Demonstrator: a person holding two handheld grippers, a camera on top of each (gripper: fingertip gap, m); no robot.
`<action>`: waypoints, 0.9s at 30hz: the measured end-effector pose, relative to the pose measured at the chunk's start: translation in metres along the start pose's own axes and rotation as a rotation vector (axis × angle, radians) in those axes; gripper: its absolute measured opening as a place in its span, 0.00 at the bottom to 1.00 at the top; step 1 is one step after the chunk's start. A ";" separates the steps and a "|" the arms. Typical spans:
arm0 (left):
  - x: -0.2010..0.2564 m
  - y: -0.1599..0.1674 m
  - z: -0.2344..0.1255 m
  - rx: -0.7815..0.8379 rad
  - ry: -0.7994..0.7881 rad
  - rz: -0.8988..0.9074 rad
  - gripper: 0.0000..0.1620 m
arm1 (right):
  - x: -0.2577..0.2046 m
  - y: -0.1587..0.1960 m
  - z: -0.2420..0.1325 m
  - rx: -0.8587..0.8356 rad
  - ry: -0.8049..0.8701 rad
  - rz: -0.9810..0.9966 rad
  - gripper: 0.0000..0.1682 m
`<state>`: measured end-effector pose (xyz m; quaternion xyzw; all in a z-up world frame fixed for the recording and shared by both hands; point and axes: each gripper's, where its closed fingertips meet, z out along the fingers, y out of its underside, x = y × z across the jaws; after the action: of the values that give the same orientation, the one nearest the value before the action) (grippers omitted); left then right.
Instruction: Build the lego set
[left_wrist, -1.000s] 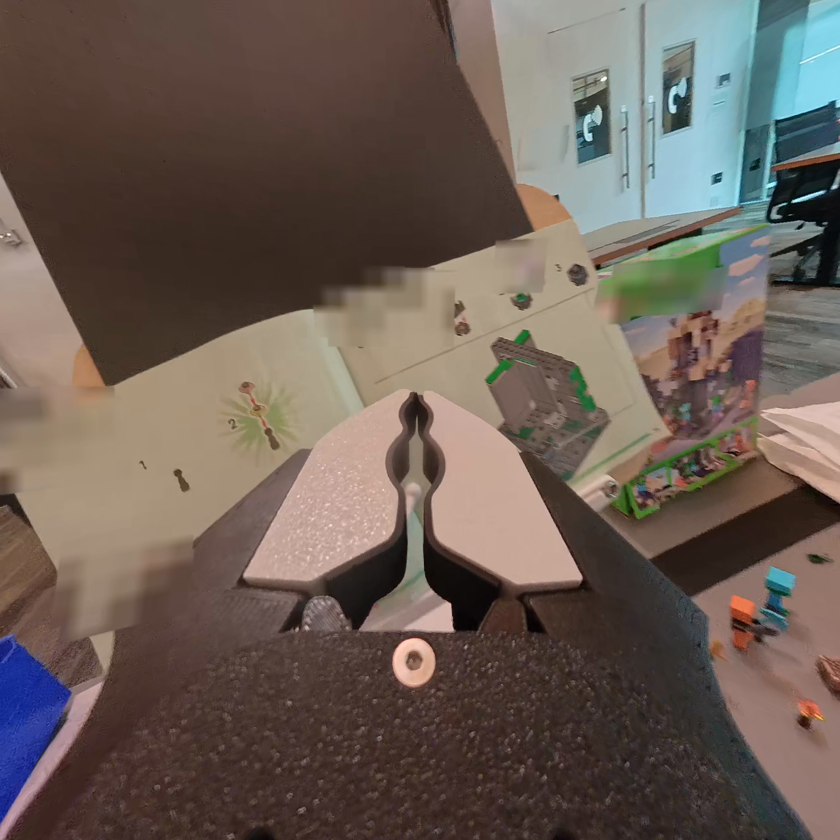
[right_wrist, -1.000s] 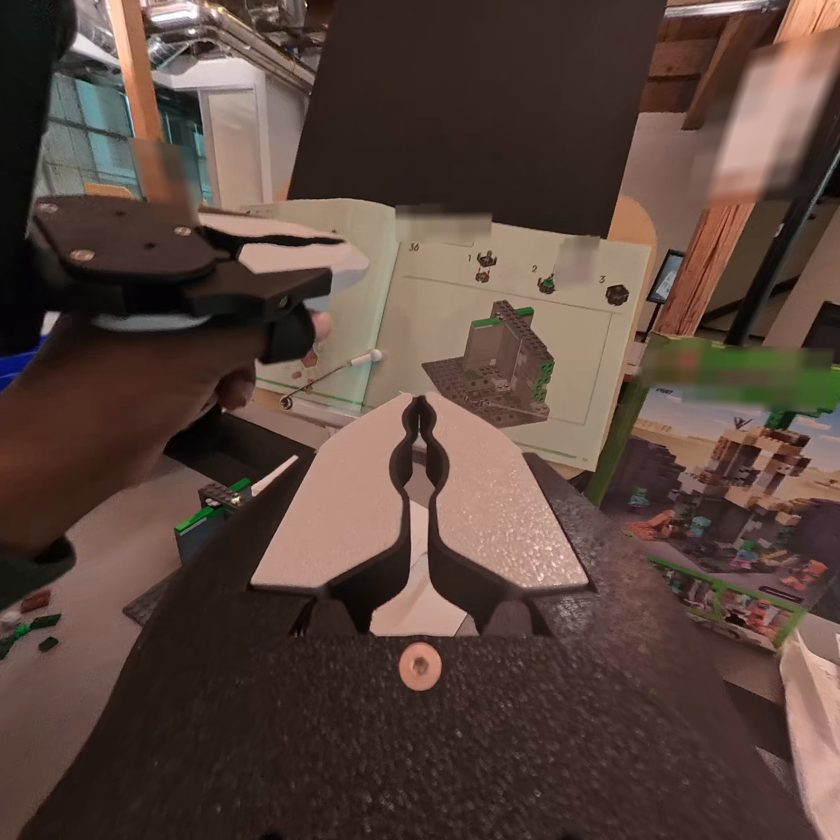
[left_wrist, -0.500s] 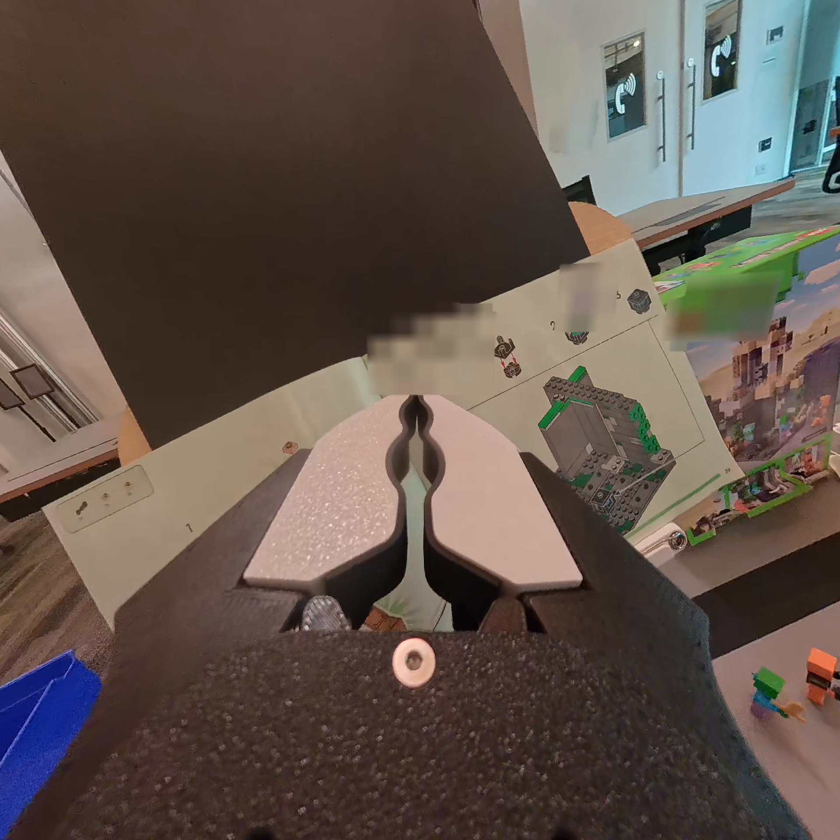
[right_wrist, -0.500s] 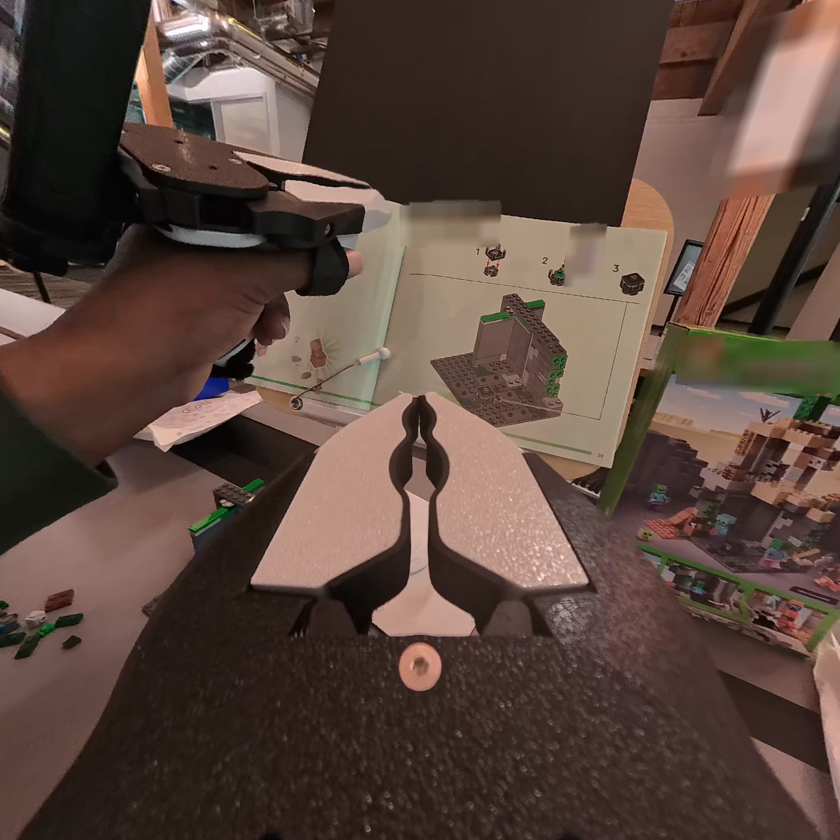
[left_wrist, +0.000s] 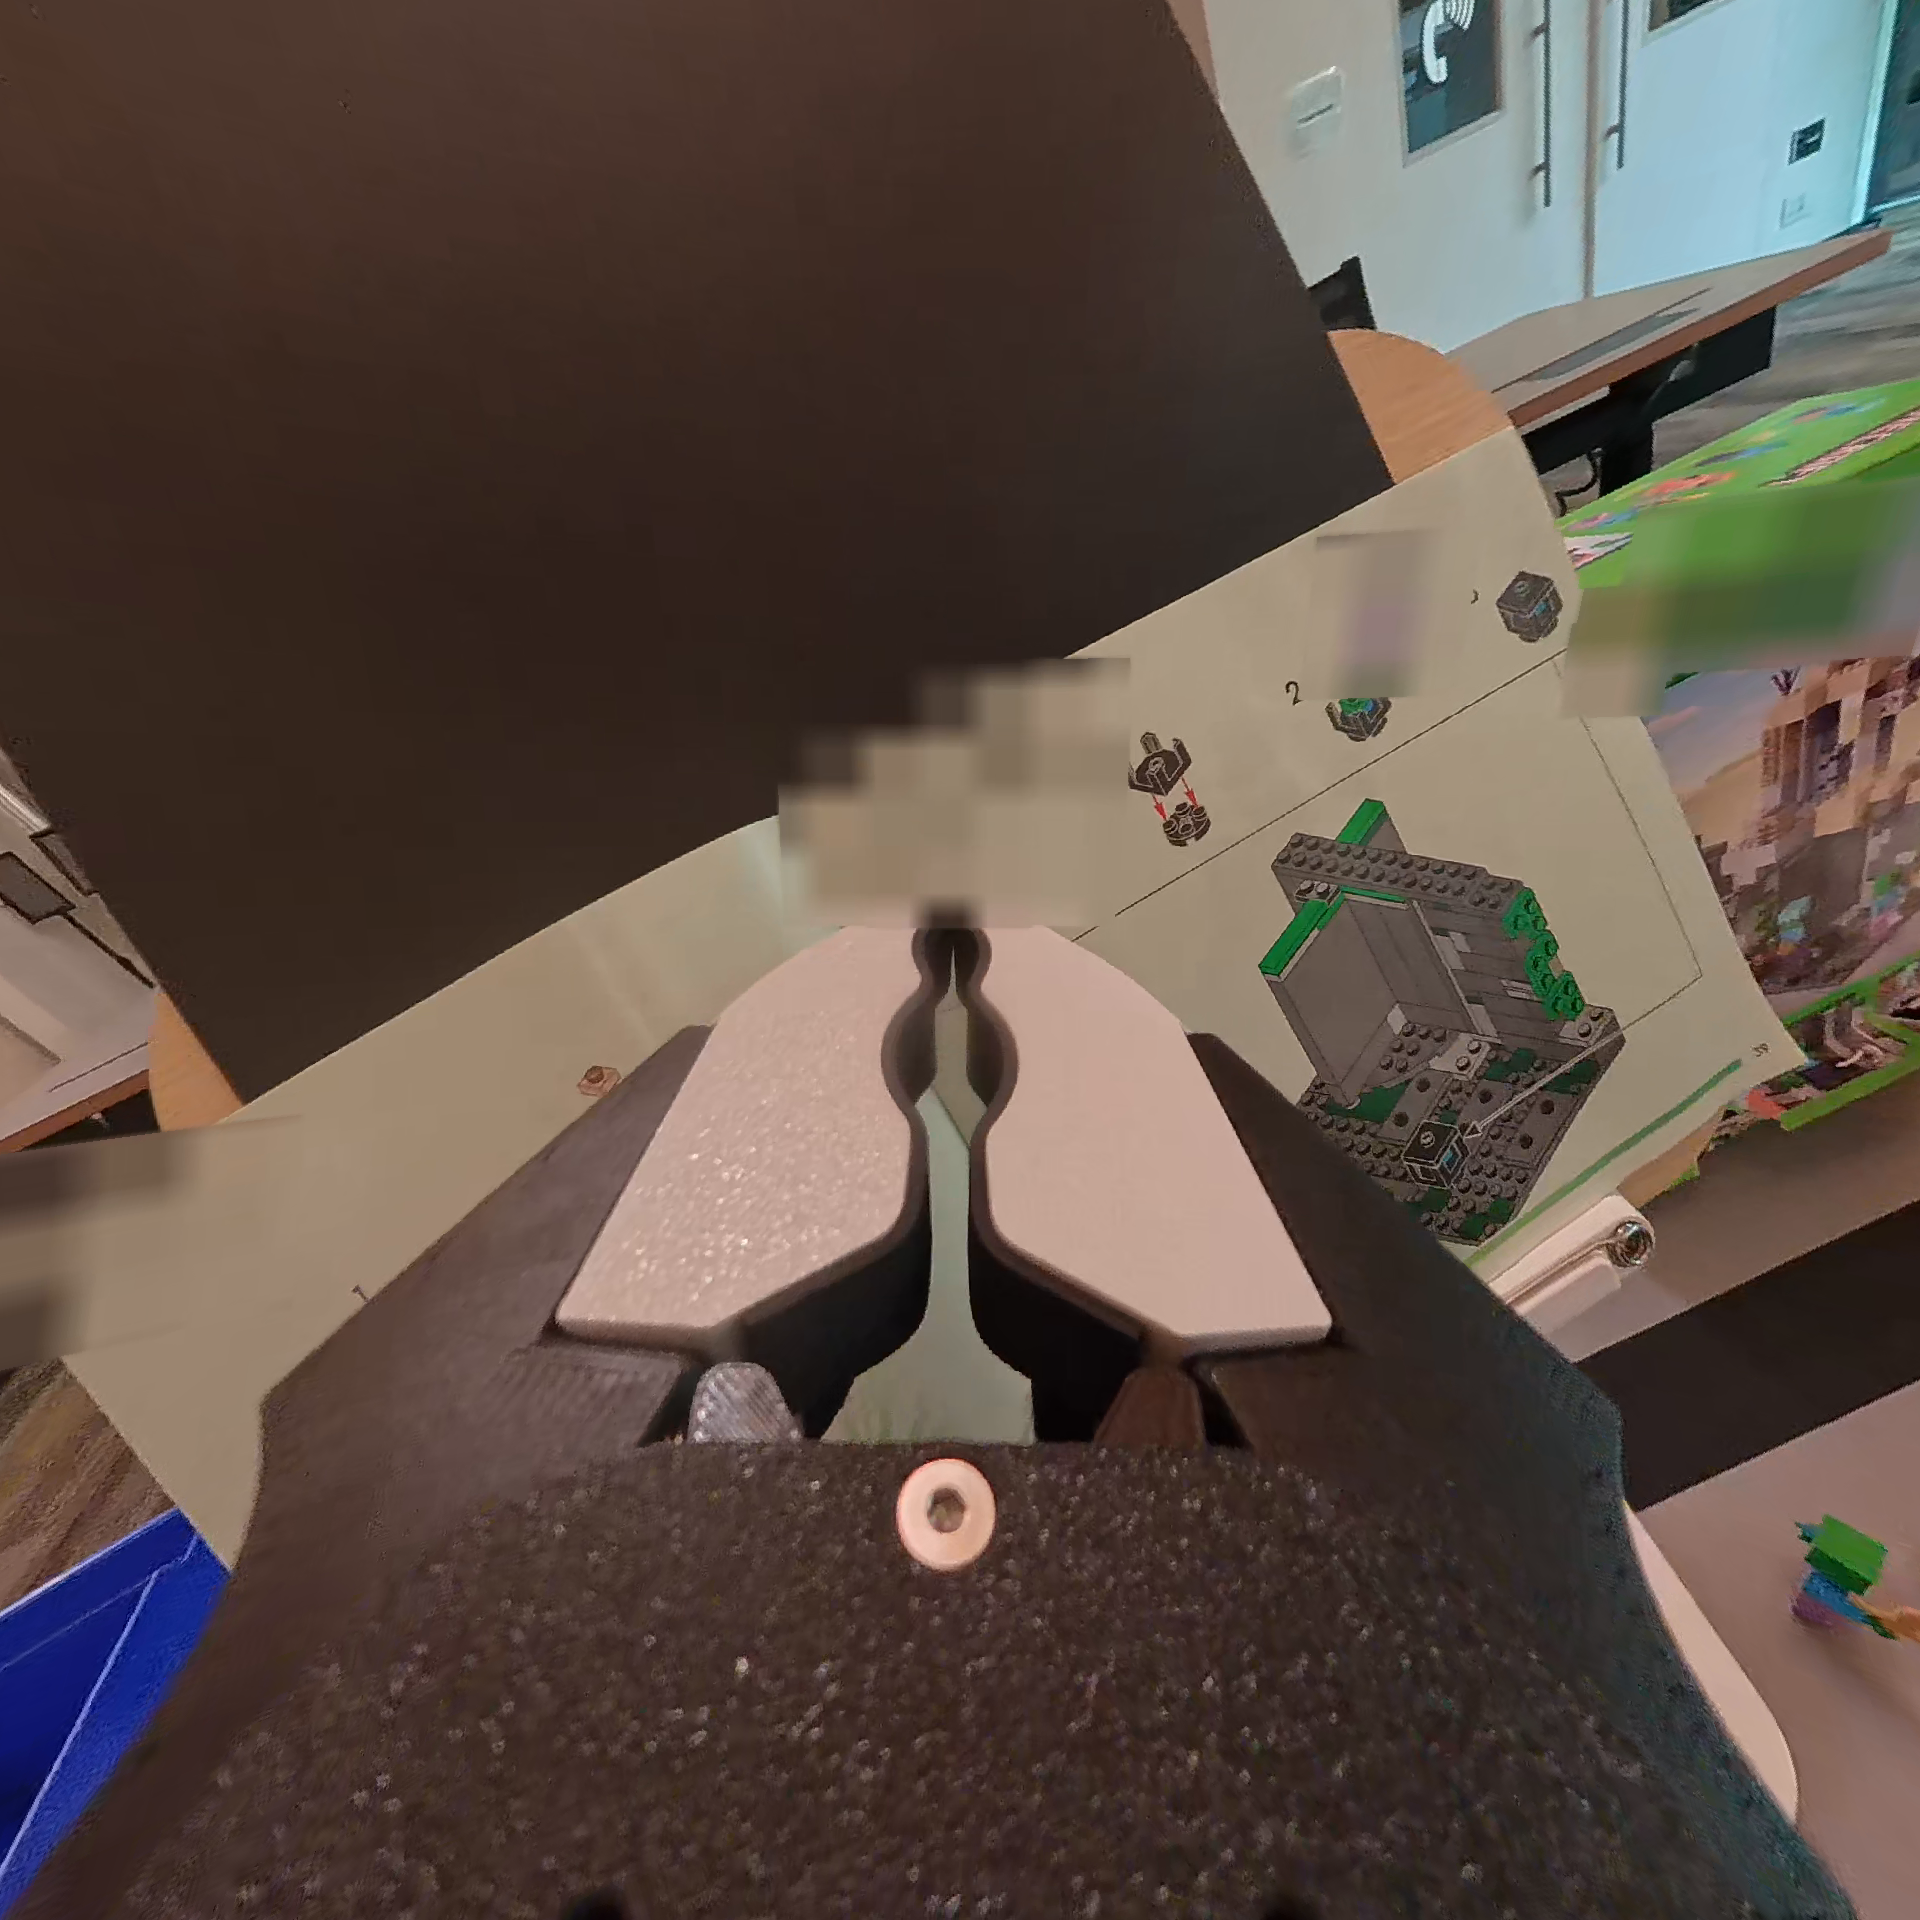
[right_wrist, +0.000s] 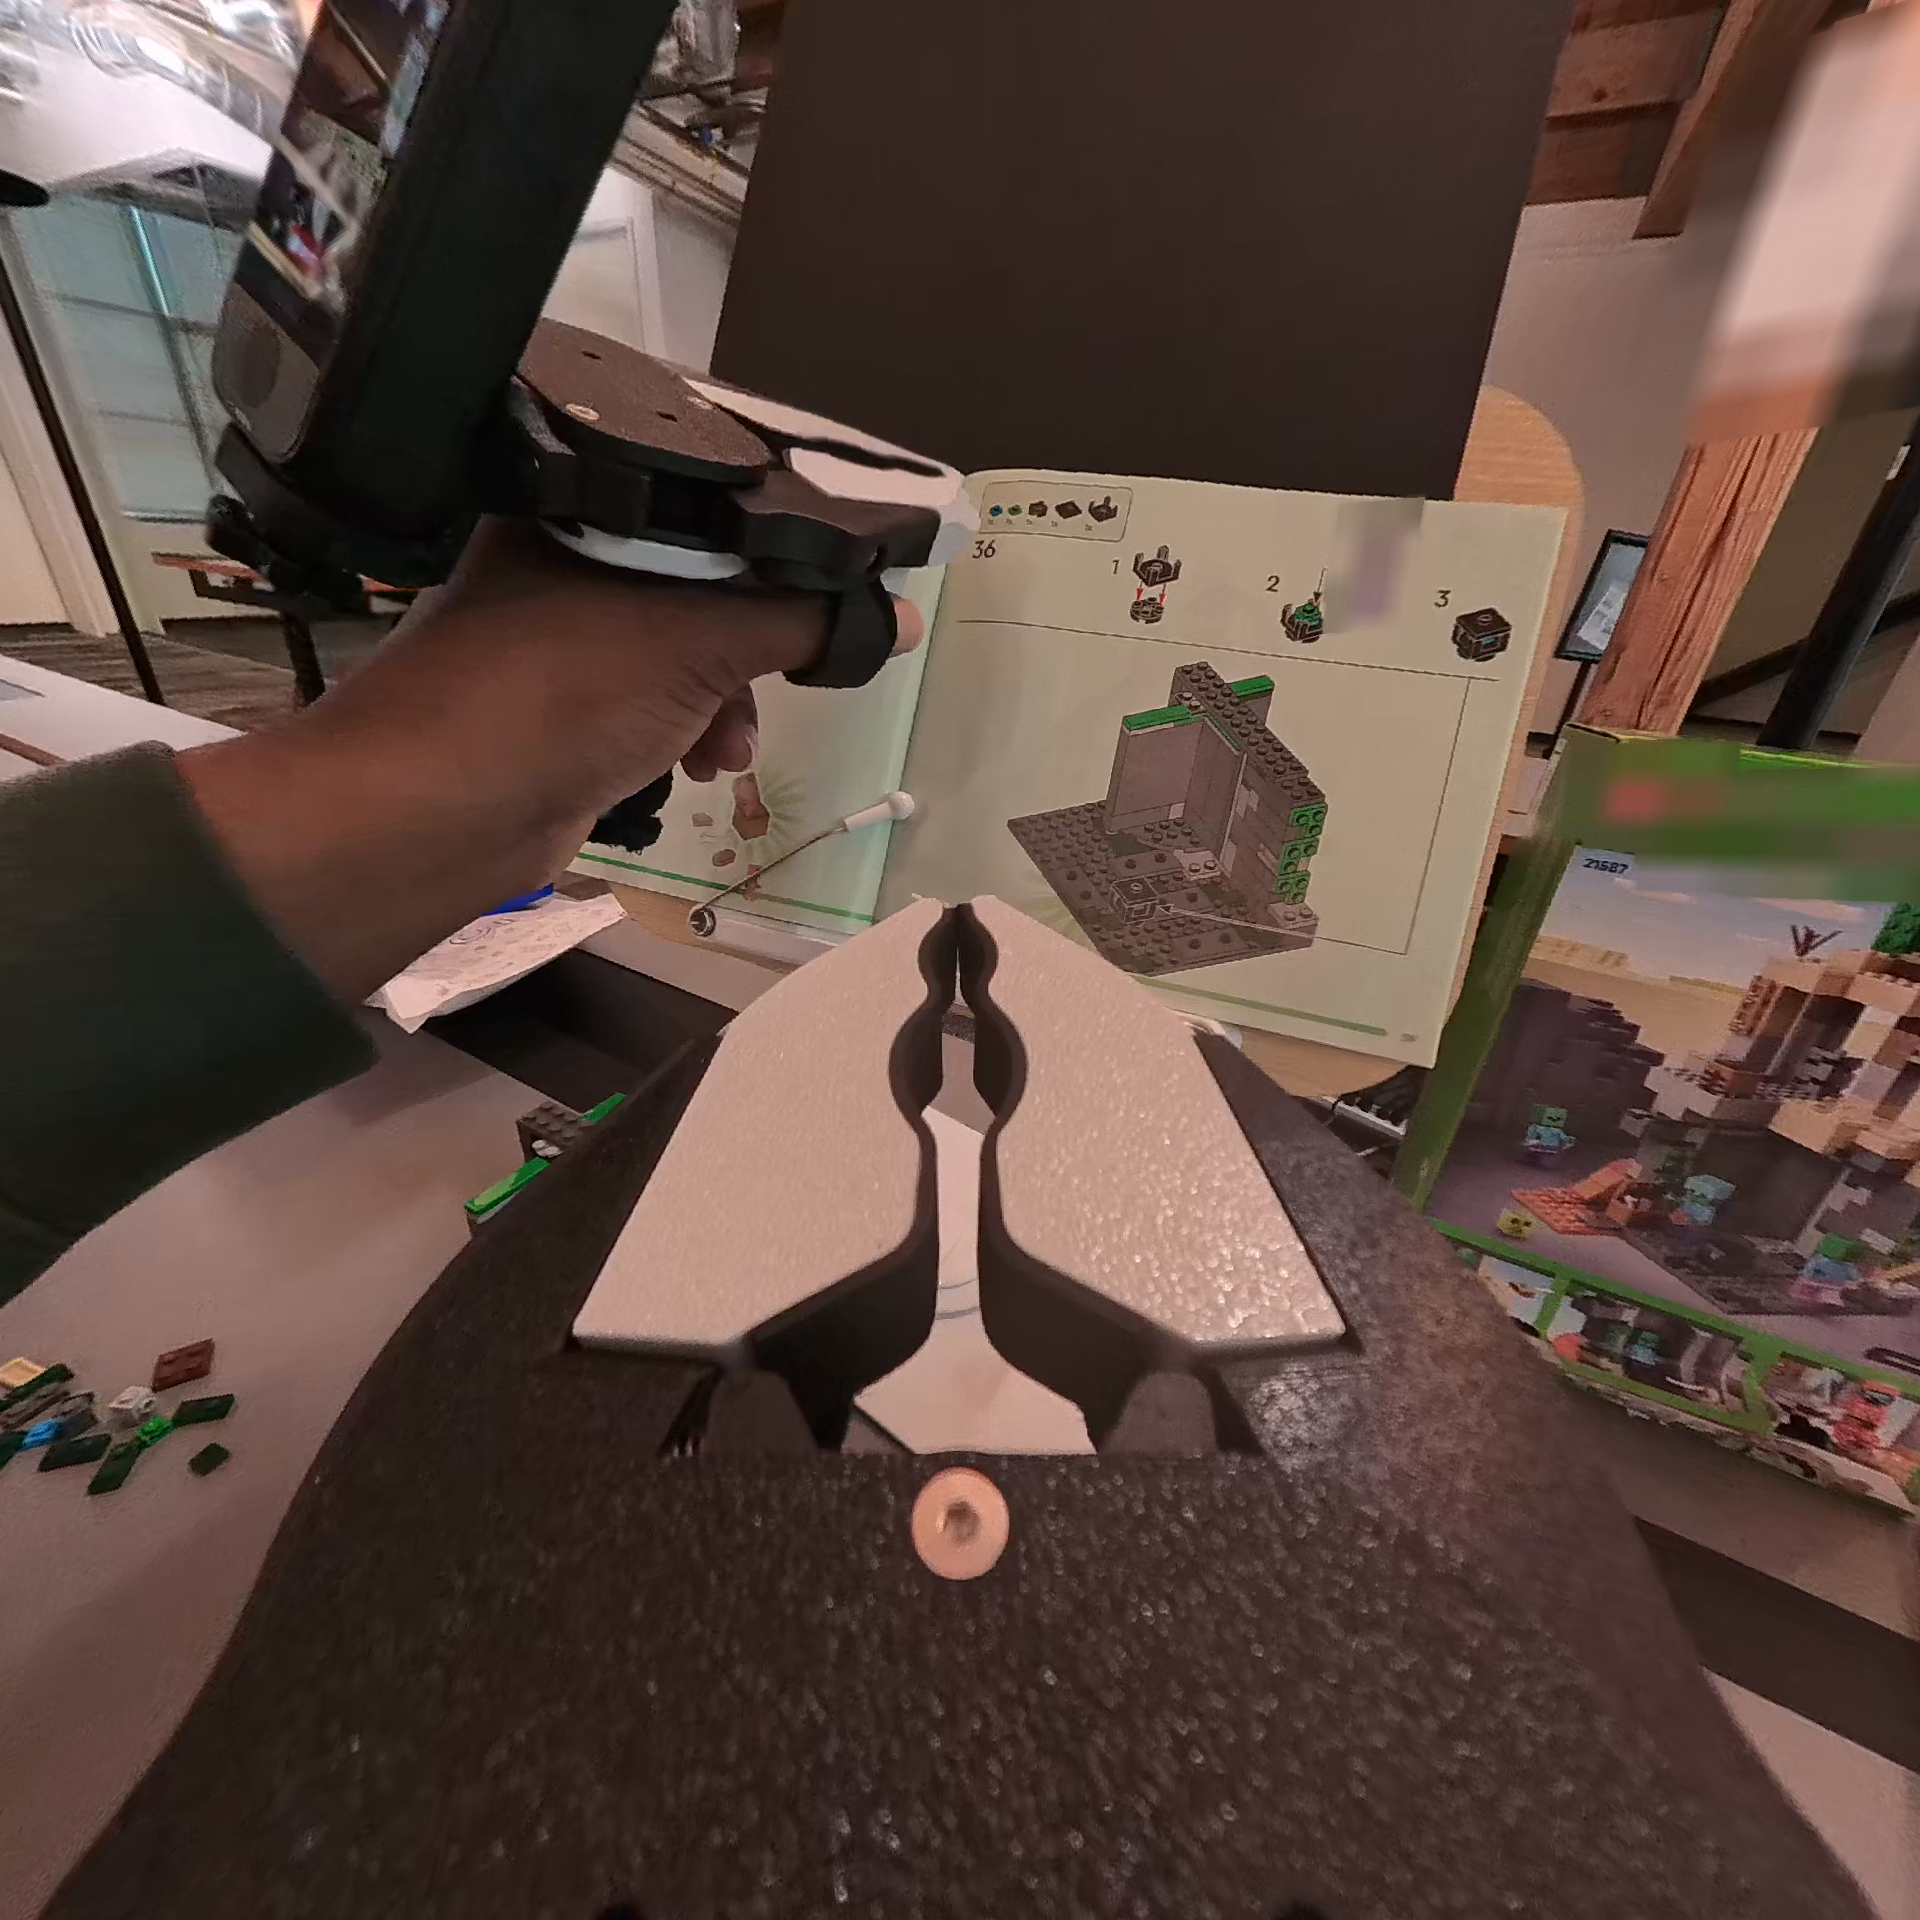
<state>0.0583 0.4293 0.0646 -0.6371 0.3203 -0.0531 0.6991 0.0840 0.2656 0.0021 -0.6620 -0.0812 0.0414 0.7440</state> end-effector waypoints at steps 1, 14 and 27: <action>0.000 0.000 0.000 0.000 0.003 -0.004 0.00 | 0.002 -0.001 0.000 0.002 0.002 0.003 0.00; 0.007 0.000 0.005 0.003 0.012 0.013 0.00 | 0.006 0.007 0.001 -0.027 -0.020 0.043 0.00; 0.004 -0.010 0.002 0.028 0.019 0.003 0.00 | 0.013 0.013 0.002 -0.041 -0.013 0.068 0.00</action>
<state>0.0657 0.4278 0.0721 -0.6263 0.3270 -0.0627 0.7049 0.0967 0.2716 -0.0094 -0.6791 -0.0641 0.0692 0.7279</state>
